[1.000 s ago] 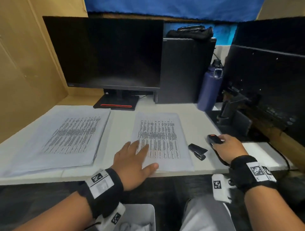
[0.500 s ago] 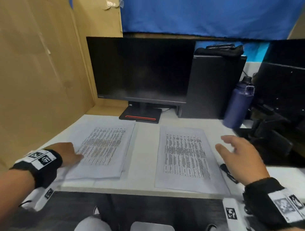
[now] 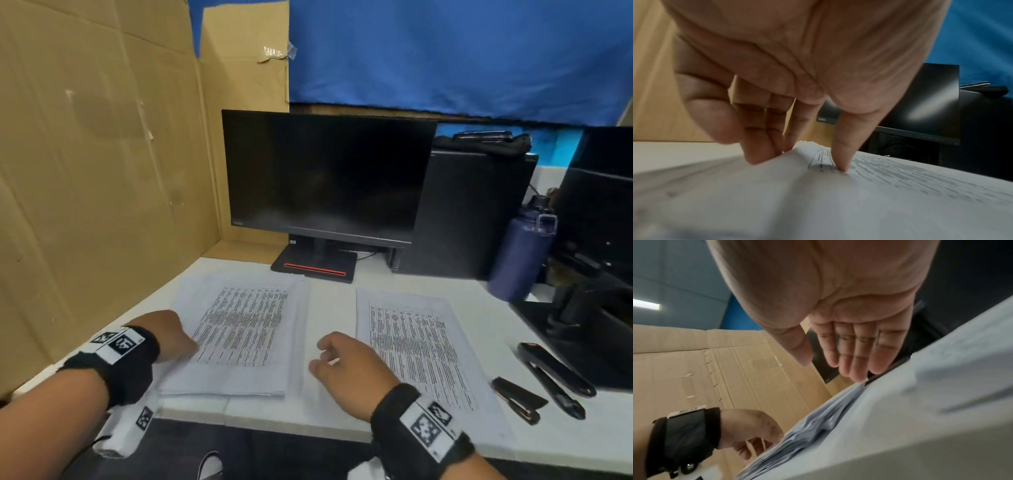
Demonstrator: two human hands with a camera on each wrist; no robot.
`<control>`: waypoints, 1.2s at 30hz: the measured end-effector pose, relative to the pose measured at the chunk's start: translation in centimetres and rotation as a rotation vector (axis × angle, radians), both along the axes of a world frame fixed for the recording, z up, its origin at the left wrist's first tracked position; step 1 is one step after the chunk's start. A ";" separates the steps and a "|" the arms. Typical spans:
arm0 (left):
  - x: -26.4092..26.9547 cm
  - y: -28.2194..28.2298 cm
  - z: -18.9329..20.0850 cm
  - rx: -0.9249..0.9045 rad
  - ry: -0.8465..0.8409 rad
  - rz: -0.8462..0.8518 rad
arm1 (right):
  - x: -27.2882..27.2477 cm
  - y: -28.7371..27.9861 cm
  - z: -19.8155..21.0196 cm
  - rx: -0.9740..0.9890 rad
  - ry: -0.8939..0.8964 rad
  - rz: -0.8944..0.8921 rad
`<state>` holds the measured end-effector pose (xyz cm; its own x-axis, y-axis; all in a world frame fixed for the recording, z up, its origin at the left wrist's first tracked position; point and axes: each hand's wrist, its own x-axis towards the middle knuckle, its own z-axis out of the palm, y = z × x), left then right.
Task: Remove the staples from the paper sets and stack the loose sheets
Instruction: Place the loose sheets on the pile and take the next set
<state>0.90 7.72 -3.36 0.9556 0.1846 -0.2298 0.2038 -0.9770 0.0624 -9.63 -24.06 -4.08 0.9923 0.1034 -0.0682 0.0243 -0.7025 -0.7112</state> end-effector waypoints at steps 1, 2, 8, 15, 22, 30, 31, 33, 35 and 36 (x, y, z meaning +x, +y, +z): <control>-0.2 -0.1 -0.1 -0.036 -0.003 0.004 | 0.9 0.9 -0.5 0.030 0.090 0.011; -0.4 -0.2 -0.2 -0.082 -0.008 0.011 | 1.9 1.7 -1.0 0.077 0.173 0.017; -1.7 -0.6 -1.0 -0.486 -0.016 0.068 | 6.1 2.7 -2.0 0.467 0.371 -0.209; -2.6 0.2 -2.0 -0.645 -0.043 0.052 | 5.3 1.2 -1.1 0.124 0.146 -0.207; -6.0 -3.8 0.6 -1.204 -0.169 0.094 | -0.6 -2.6 2.8 0.388 -0.070 -0.244; -7.4 -10.8 3.5 -1.871 -0.248 0.124 | -7.3 -9.9 2.5 0.353 -0.035 -0.185; -7.7 -11.8 3.4 -1.871 -0.232 0.130 | -7.9 -10.8 2.2 0.357 -0.022 -0.194; -8.2 -13.6 2.9 -1.877 -0.211 0.159 | -8.9 -12.3 1.6 0.393 0.005 -0.203; -8.5 -14.9 2.5 -1.900 -0.222 0.200 | -9.7 -13.3 1.0 0.433 0.040 -0.181; -8.6 -15.3 2.4 -1.909 -0.233 0.211 | -9.9 -13.7 0.9 0.438 0.062 -0.161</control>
